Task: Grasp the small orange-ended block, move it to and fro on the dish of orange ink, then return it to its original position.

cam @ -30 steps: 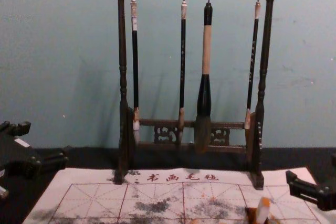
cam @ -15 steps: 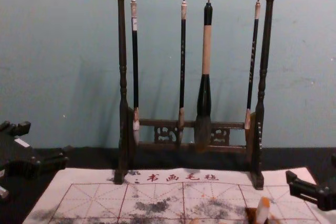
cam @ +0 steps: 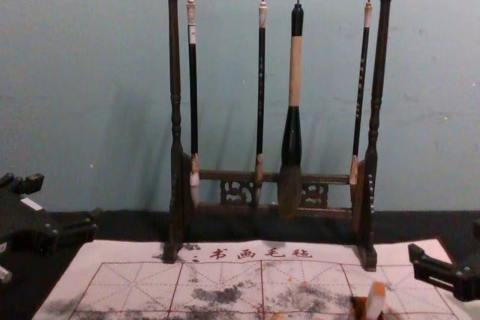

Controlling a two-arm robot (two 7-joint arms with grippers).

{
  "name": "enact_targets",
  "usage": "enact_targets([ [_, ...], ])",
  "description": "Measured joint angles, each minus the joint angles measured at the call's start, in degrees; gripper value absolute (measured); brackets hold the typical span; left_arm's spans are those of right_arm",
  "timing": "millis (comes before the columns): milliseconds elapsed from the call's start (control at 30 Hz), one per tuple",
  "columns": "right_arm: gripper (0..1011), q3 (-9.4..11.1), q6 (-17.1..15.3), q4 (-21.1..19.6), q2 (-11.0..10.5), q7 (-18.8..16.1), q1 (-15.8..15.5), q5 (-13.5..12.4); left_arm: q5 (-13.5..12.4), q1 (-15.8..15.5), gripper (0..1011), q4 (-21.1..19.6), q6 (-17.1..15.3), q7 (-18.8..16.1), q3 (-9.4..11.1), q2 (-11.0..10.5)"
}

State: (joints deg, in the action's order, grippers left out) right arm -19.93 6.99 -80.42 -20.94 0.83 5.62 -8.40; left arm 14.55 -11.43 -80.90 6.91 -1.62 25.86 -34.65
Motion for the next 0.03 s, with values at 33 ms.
enact_targets([
  [33,1002,0.0,0.0,0.0,0.0,0.0,0.0,0.0,0.0,0.0,1001,0.0,0.0,0.0,0.0,0.0],
])
